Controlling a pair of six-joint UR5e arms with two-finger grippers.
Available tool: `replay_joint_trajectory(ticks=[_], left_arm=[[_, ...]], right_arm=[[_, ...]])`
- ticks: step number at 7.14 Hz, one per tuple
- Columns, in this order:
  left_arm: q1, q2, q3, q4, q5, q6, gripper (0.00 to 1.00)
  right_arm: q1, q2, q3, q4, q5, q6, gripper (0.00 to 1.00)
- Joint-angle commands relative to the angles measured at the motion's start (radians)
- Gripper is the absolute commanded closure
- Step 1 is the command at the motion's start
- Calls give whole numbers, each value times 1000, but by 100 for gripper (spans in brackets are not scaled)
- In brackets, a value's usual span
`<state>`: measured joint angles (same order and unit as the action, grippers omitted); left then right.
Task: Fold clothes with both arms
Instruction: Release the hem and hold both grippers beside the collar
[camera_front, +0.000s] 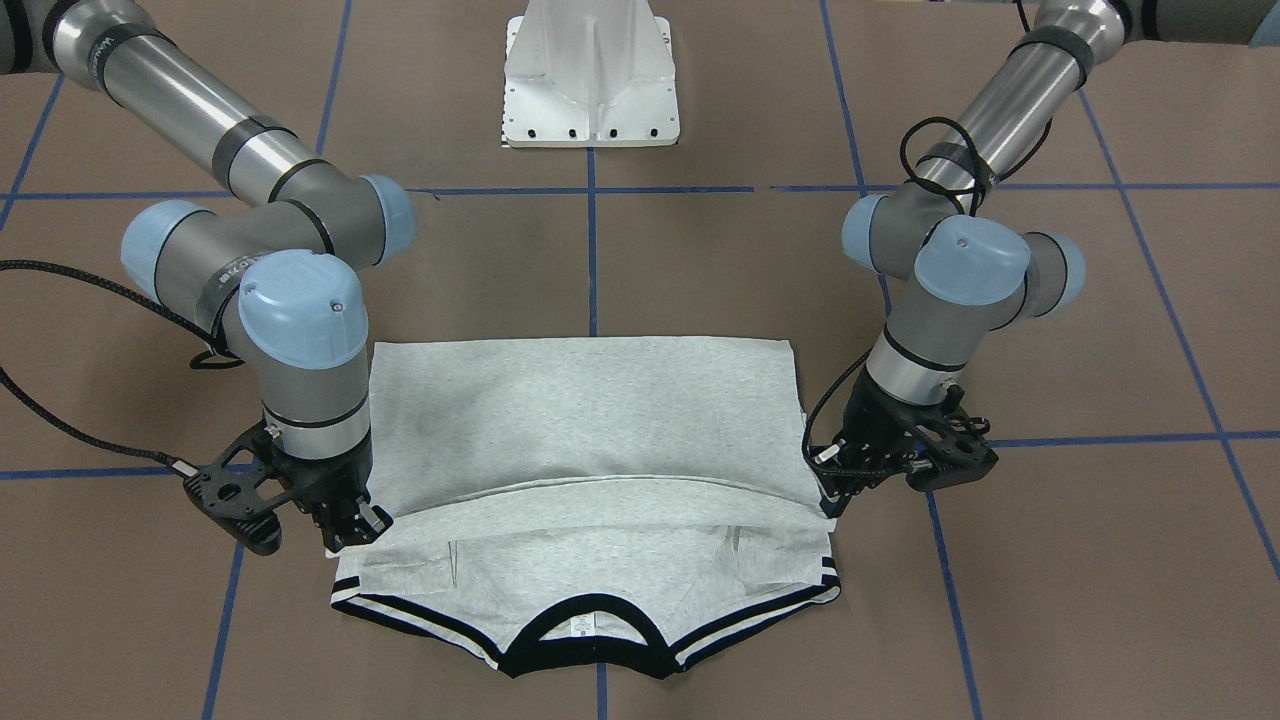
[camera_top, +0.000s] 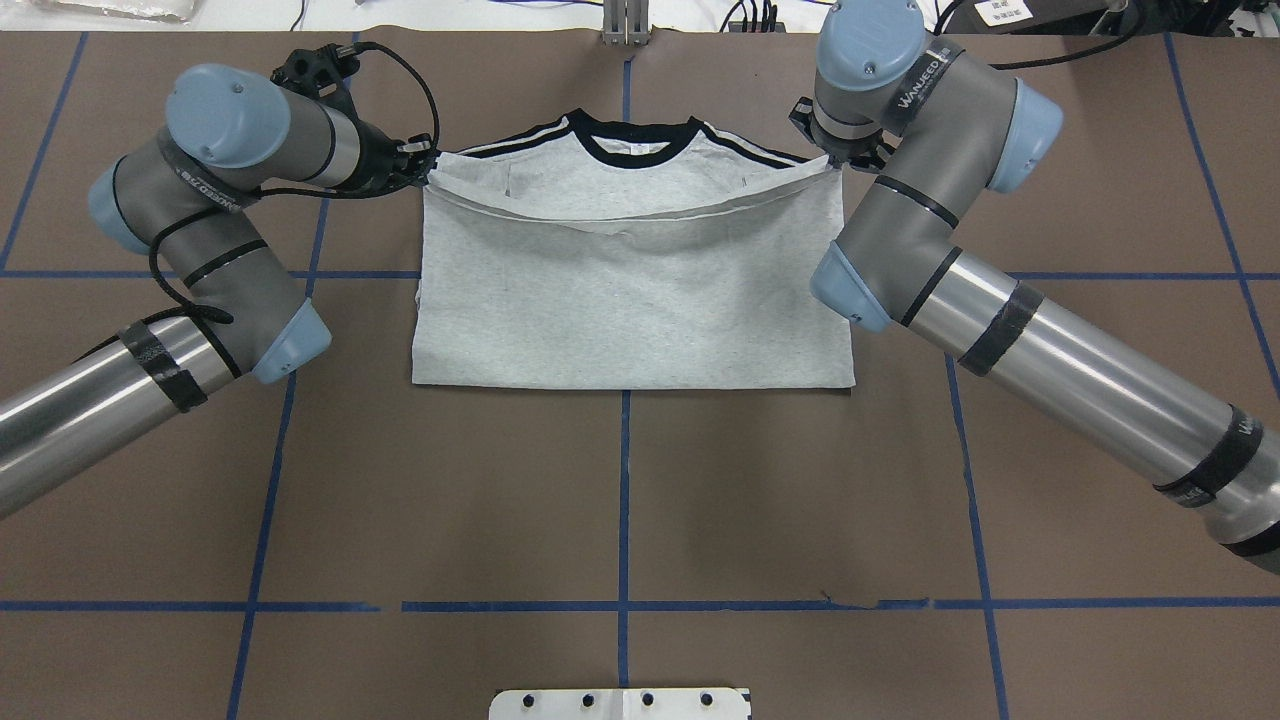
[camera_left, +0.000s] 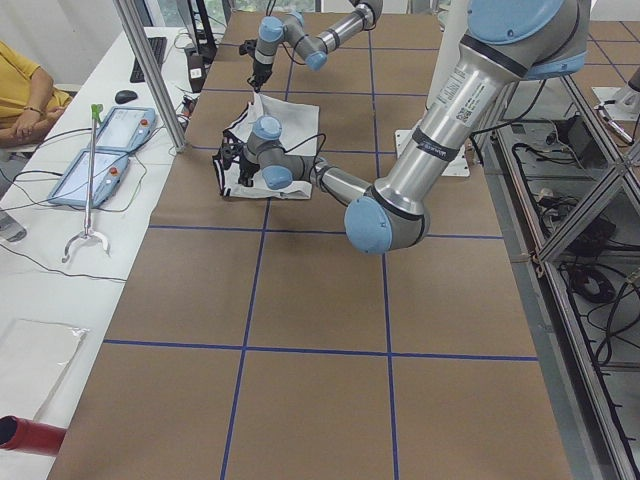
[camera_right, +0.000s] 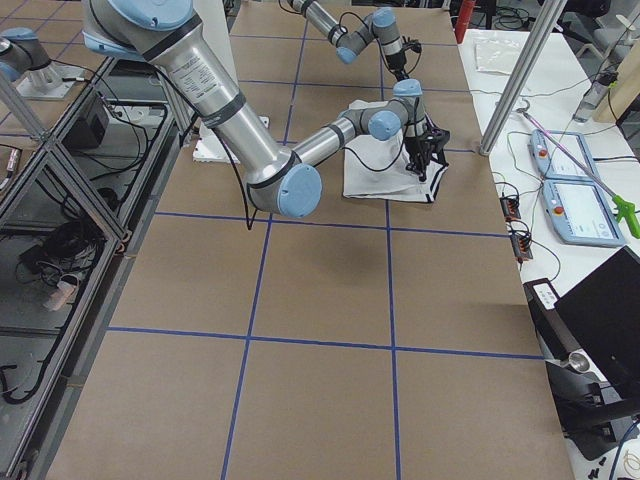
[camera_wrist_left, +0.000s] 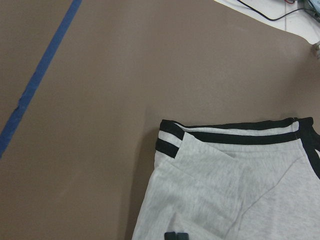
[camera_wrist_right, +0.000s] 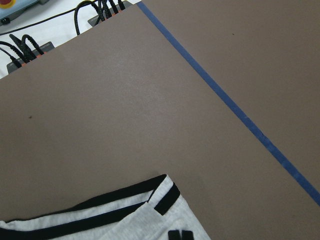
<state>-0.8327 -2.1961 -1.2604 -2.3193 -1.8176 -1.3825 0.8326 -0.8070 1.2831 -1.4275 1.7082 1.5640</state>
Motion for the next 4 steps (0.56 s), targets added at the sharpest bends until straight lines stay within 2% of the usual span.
replay_joint_trajectory(ticks=[1, 4], left_arm=[[-3, -49, 80, -12, 24, 10, 100], [-3, -50, 127, -68, 49, 31, 100]], right_arm=[[3, 3, -51, 38, 1, -4, 100], [3, 5, -85, 75, -1, -2, 100]])
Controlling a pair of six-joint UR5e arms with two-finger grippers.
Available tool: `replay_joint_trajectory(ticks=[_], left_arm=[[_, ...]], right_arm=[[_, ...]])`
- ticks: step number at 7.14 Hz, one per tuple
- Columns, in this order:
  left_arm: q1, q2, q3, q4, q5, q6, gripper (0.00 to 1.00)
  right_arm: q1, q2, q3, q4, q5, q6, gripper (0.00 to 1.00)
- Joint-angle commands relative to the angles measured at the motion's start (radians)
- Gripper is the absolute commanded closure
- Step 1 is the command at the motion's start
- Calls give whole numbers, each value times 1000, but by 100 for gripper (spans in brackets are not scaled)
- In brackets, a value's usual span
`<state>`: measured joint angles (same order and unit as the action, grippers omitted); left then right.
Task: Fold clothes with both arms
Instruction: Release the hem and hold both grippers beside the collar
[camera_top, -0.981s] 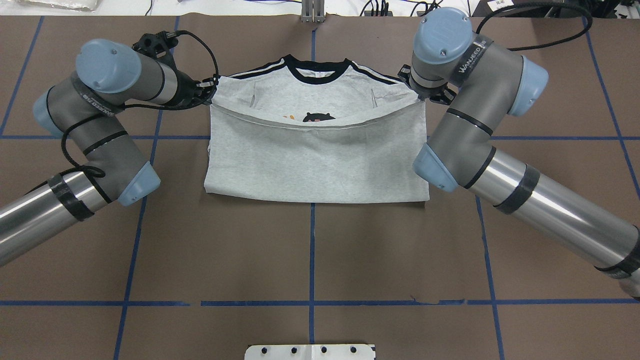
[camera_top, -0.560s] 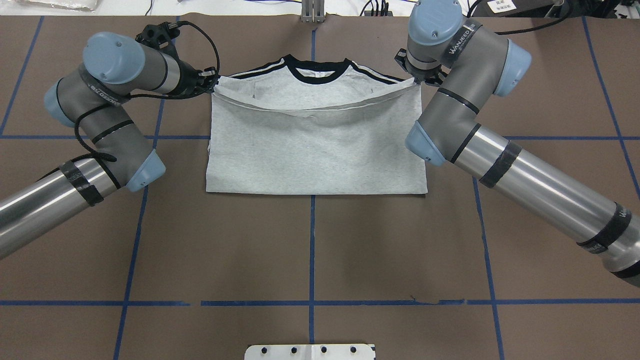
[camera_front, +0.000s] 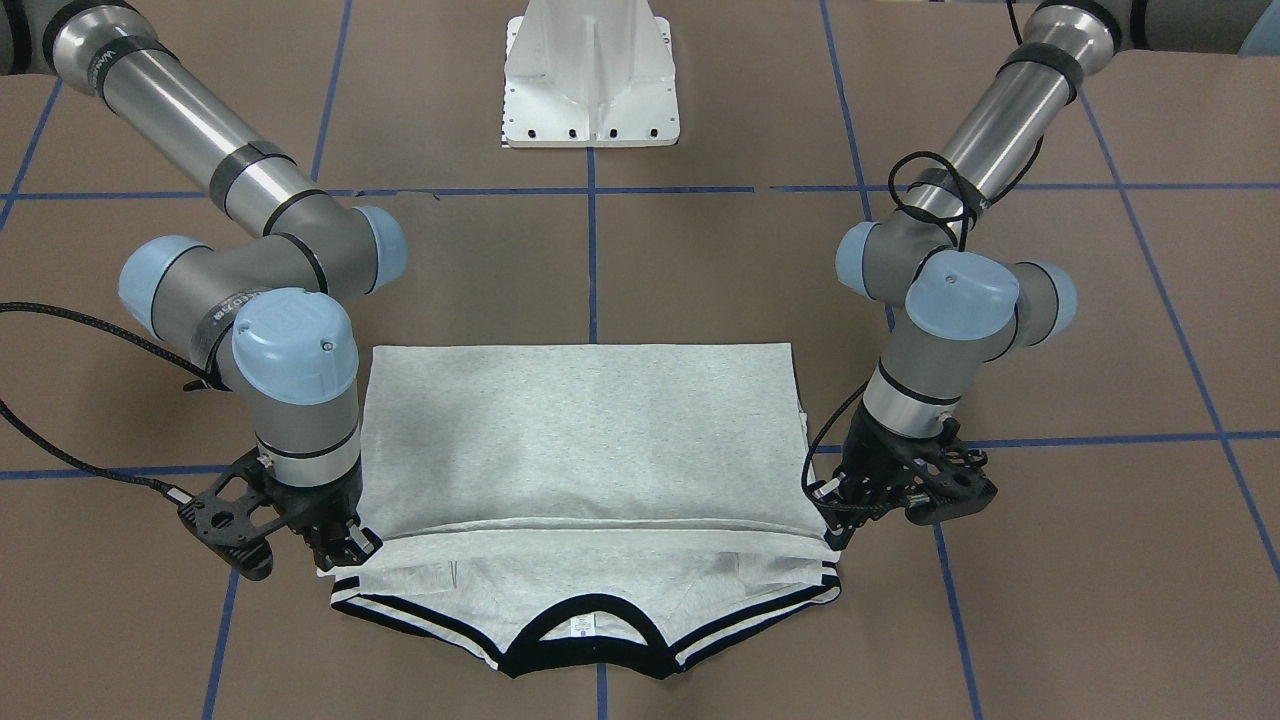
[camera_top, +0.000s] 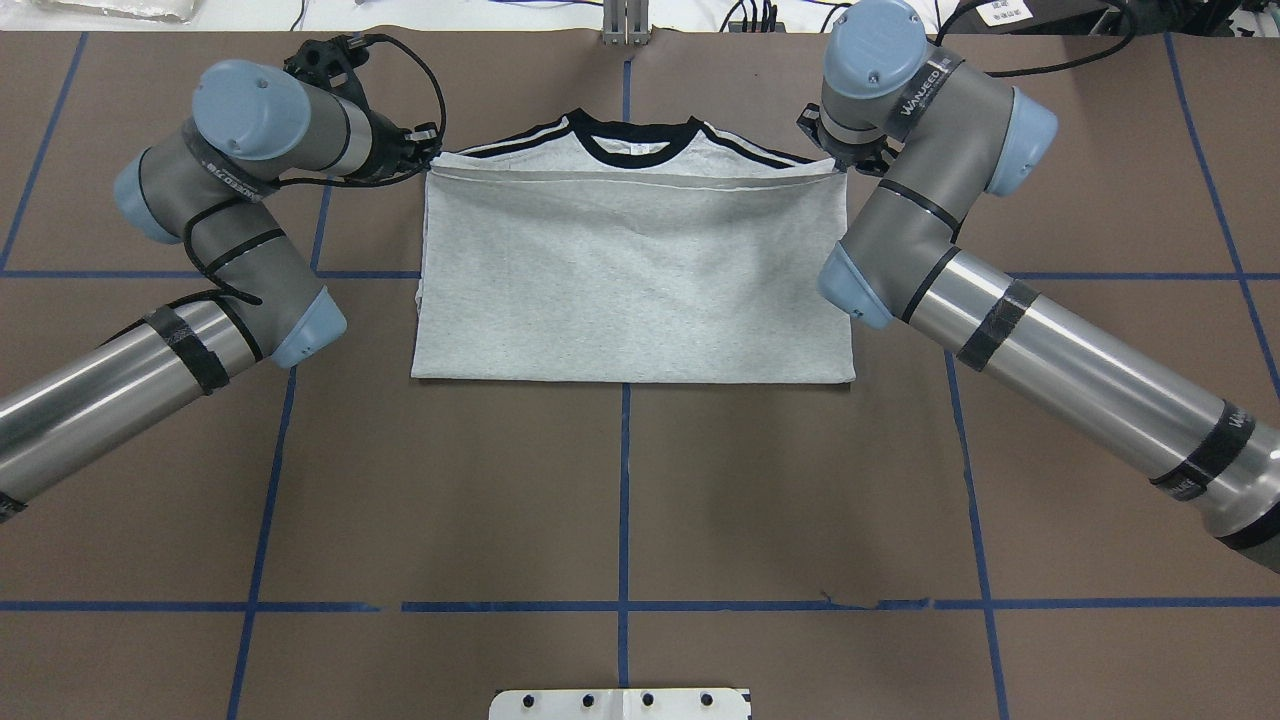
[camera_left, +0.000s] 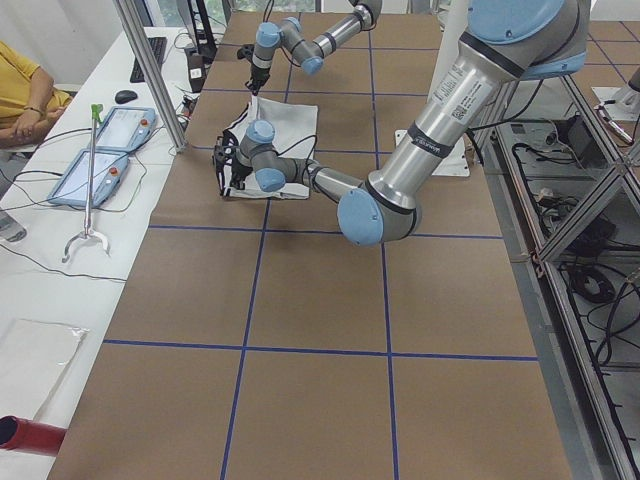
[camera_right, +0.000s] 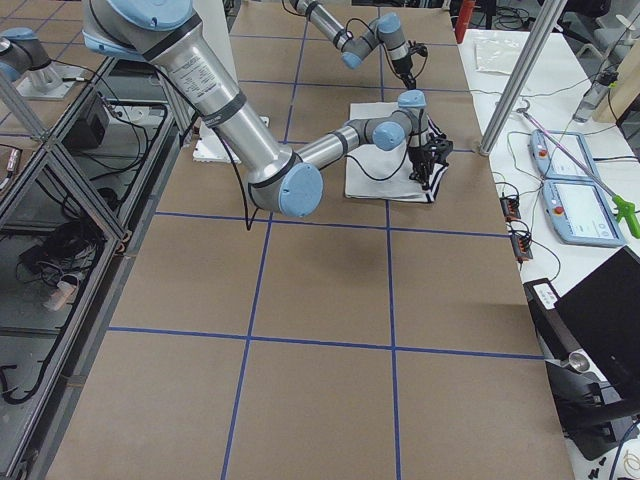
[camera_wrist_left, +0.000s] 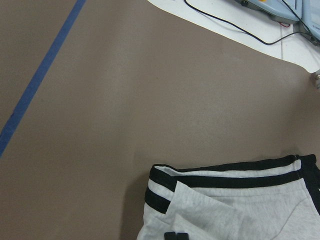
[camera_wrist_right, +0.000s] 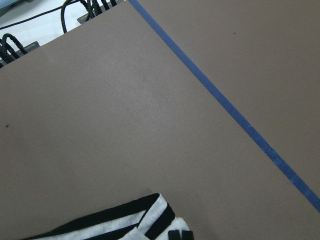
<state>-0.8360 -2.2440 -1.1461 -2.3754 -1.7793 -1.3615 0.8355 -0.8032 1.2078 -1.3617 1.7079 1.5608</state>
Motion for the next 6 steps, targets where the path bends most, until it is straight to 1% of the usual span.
replay_joint_trajectory(ticks=[1, 2, 3, 4, 5, 6], left_arm=[[0, 0, 14, -11, 12, 10, 100], [0, -2, 14, -13, 12, 10, 100], [0, -2, 14, -18, 12, 10, 89], [-2, -3, 14, -18, 12, 10, 76], [-3, -3, 14, -19, 11, 10, 62], [-8, -2, 14, -19, 11, 13, 53]], right_arm=[[0, -1, -22, 12, -1, 1, 100], [0, 1, -25, 39, -1, 2, 100], [0, 1, -33, 42, 1, 2, 100], [0, 4, -36, 46, 1, 2, 73], [0, 18, -40, 46, 1, 2, 60], [0, 16, -50, 46, -1, 1, 54]])
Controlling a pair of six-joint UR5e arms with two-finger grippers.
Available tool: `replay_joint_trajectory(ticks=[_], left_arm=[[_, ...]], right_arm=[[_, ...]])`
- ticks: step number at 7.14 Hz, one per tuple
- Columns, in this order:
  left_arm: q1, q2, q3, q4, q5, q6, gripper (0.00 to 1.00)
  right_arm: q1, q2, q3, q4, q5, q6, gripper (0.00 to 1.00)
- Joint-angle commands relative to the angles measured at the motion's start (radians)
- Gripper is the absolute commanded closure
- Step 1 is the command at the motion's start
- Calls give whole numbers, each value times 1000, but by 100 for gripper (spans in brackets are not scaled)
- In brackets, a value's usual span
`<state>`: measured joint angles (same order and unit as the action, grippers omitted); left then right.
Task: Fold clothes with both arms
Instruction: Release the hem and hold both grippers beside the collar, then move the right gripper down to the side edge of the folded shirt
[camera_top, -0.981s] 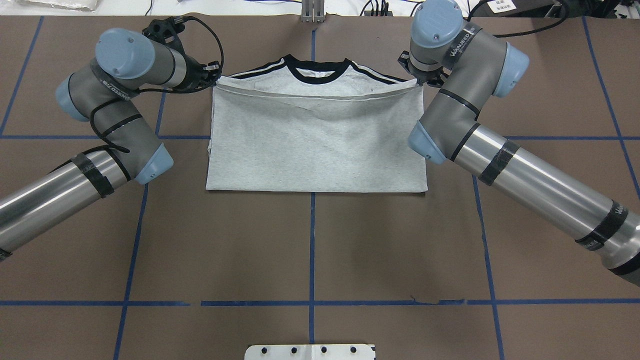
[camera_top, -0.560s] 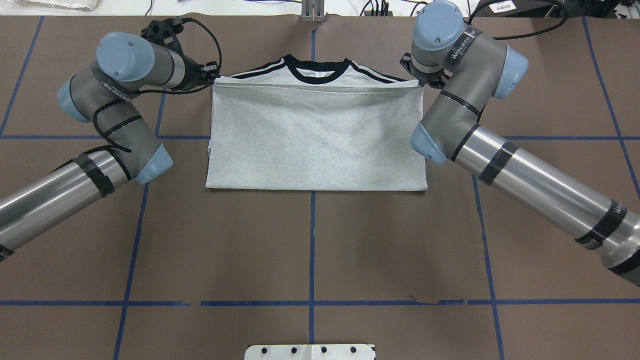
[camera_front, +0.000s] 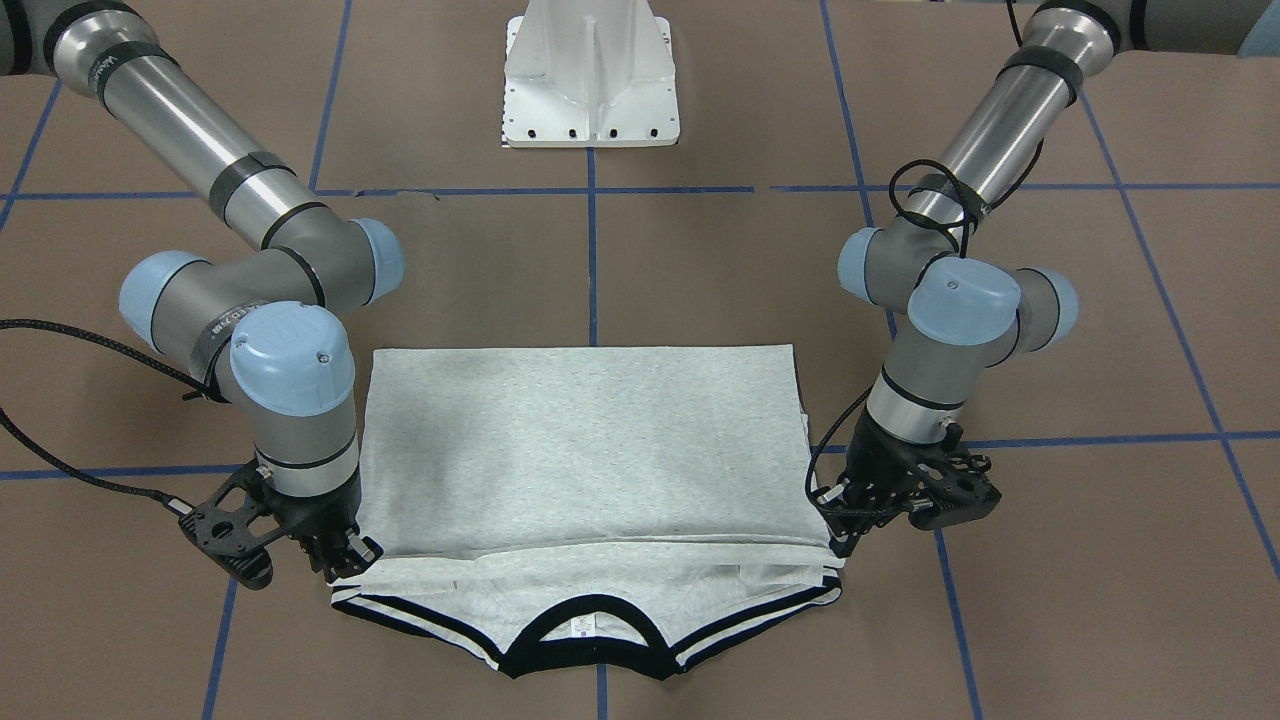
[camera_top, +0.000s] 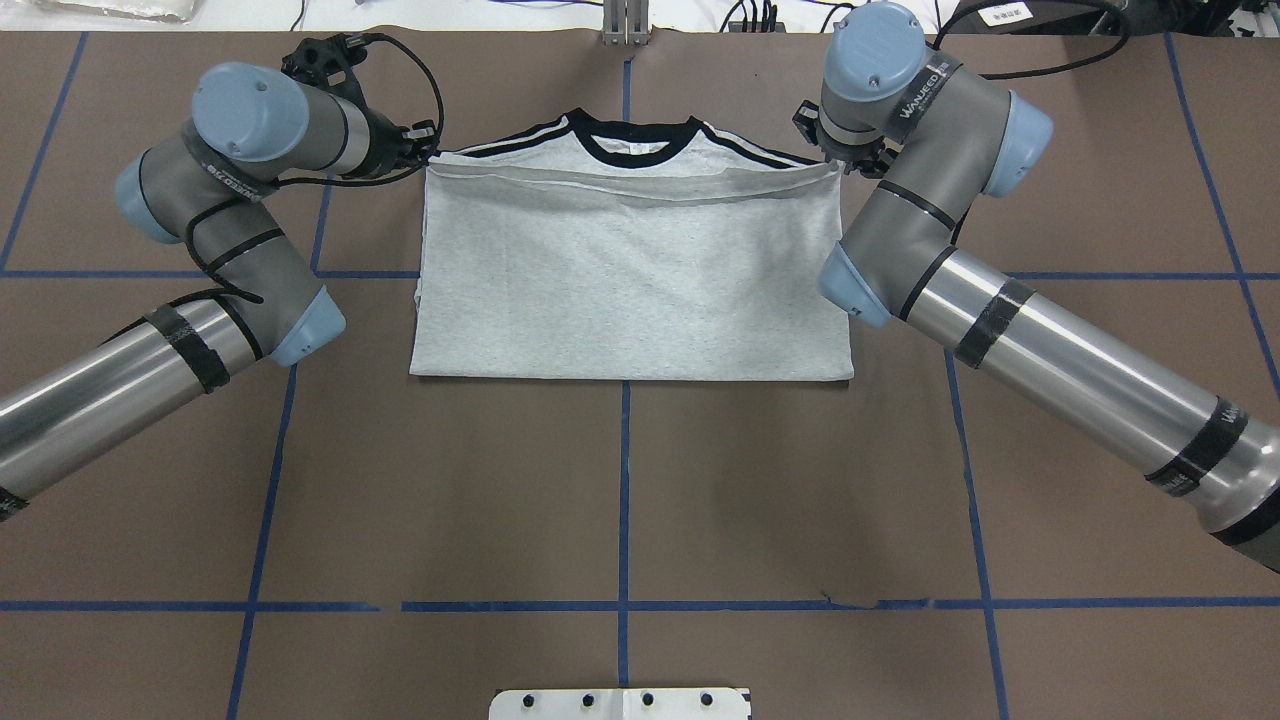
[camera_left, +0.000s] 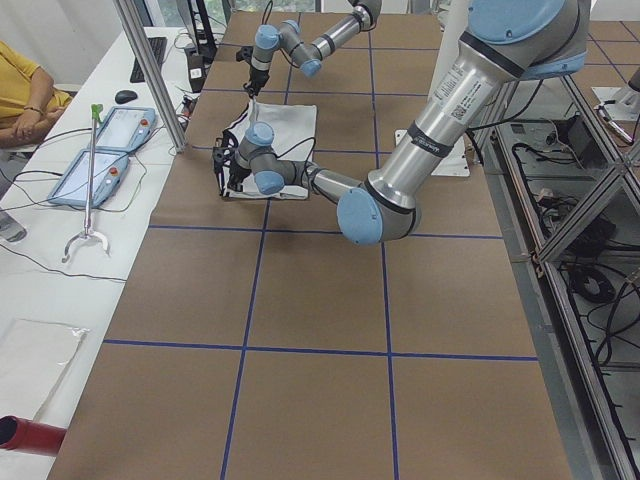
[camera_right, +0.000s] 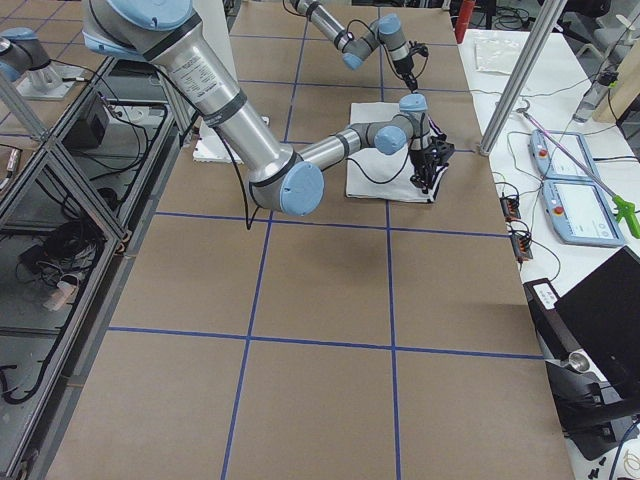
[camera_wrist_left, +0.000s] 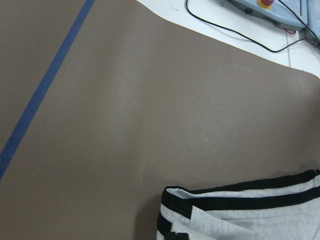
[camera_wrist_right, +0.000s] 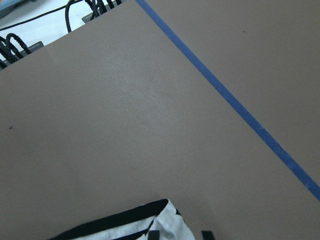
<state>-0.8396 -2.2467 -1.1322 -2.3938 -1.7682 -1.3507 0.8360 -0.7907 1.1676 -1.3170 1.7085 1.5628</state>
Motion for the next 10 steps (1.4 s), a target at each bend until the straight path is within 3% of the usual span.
replay_joint_trajectory(ticks=[1, 2, 4, 6, 7, 10], left_arm=[[-16, -1, 0, -5, -1, 4, 53], [-33, 1, 3, -10, -4, 7, 53], [-49, -1, 2, -11, -8, 42, 52], [-50, 3, -8, -27, -8, 45, 52], [-50, 7, -17, -27, -8, 45, 52], [-50, 12, -28, -28, -8, 45, 52]], right_arm=[[3, 1, -8, 2, 0, -1, 54], [9, -2, 10, 1, 5, 3, 55], [-1, -114, 180, 1, 58, 17, 51], [-102, -244, 356, 2, 53, 133, 45], [-154, -284, 407, 2, 37, 179, 39], [-231, -444, 590, 1, 33, 230, 34]])
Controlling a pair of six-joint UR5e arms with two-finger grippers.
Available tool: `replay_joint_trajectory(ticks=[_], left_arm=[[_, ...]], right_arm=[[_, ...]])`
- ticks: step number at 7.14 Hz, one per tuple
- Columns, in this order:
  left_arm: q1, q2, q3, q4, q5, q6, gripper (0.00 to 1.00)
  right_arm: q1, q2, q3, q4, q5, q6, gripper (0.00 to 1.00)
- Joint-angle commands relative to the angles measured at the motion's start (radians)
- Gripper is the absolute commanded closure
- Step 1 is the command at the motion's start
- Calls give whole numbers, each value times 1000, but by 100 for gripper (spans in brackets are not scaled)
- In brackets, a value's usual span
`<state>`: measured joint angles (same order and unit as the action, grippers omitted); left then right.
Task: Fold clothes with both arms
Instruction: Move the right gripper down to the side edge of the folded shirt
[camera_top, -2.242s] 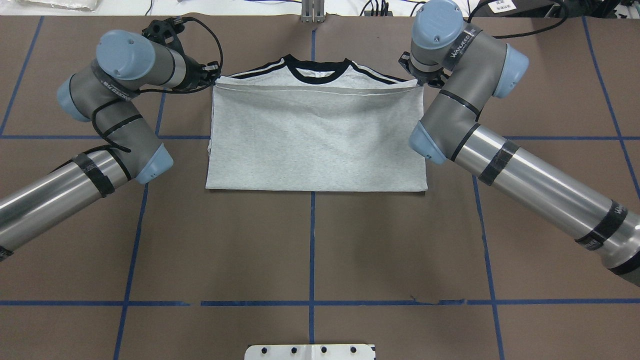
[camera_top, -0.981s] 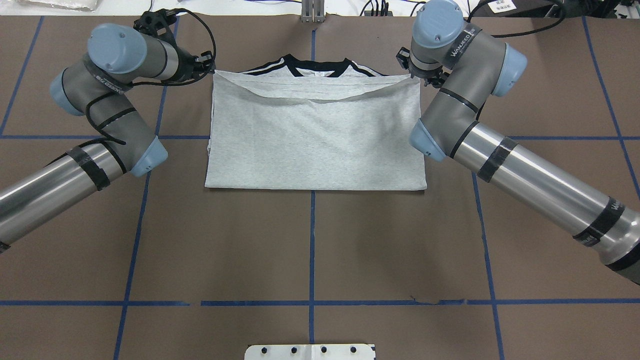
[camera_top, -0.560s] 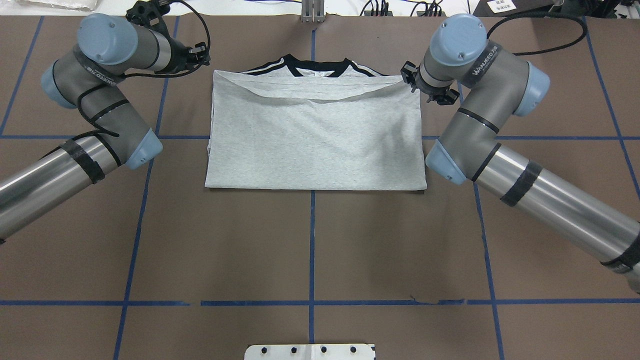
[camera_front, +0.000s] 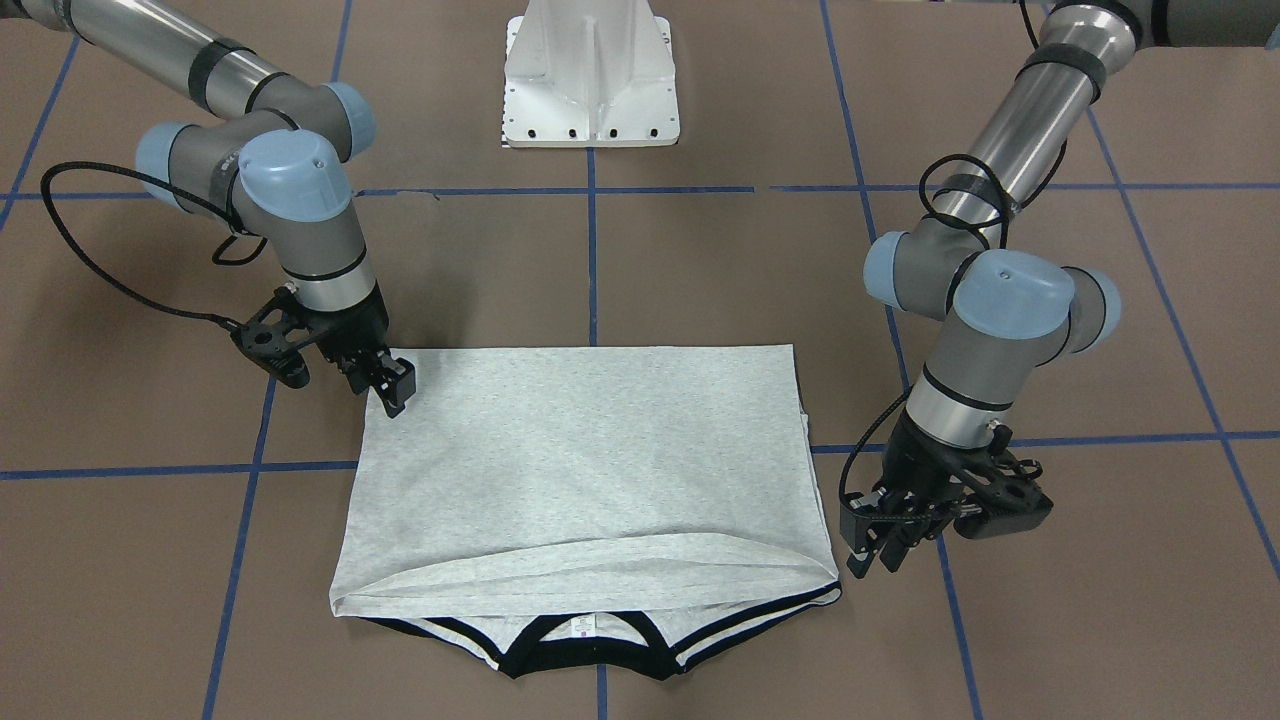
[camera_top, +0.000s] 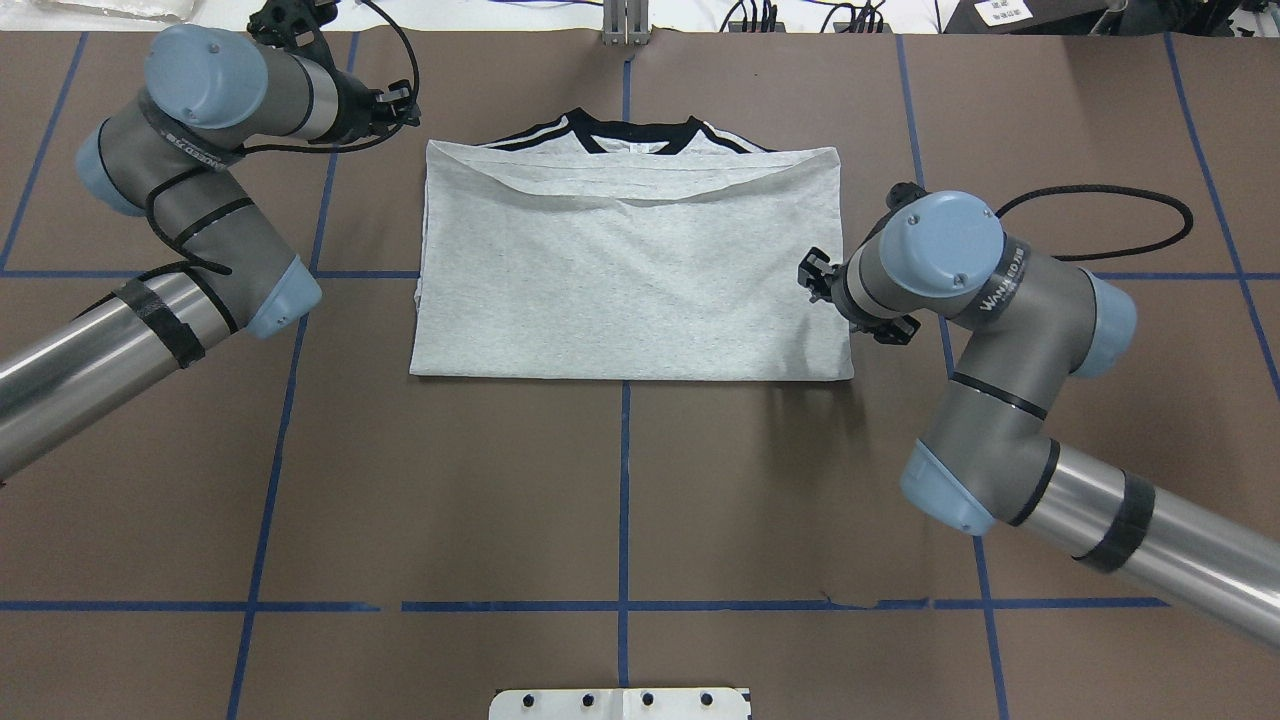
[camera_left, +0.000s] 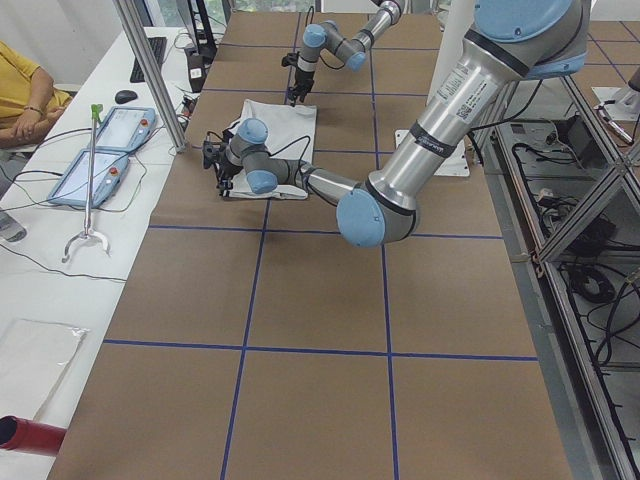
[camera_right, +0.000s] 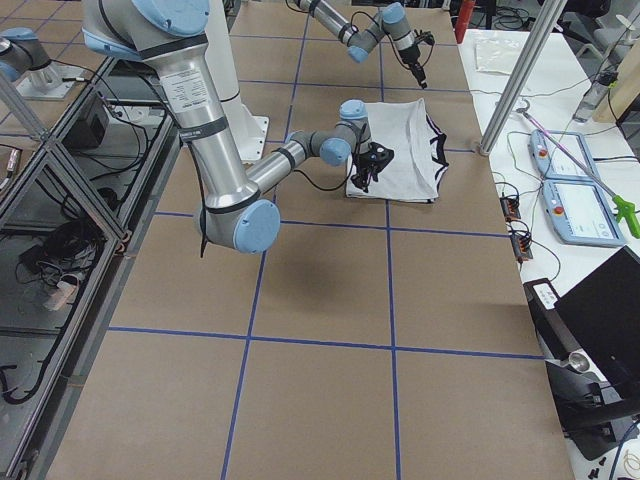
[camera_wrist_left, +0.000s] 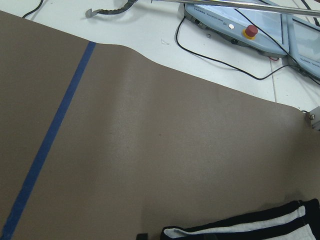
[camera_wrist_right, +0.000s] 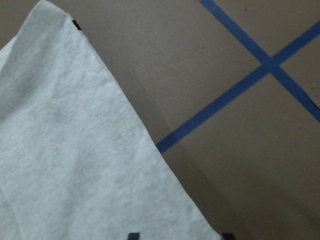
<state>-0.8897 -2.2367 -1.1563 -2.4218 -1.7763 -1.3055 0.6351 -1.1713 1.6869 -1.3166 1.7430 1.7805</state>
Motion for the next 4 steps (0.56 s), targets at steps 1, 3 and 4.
replay_joint_trajectory(ticks=[1, 3, 4], left_arm=[[0, 3, -3, 0, 0, 0, 52], [0, 3, -3, 0, 0, 0, 52], [0, 5, -3, 0, 0, 0, 52]], right_arm=[[-47, -64, 63, 0, -6, 31, 34], [-60, -64, 59, 0, -25, 34, 34], [-63, -64, 59, 0, -25, 36, 36]])
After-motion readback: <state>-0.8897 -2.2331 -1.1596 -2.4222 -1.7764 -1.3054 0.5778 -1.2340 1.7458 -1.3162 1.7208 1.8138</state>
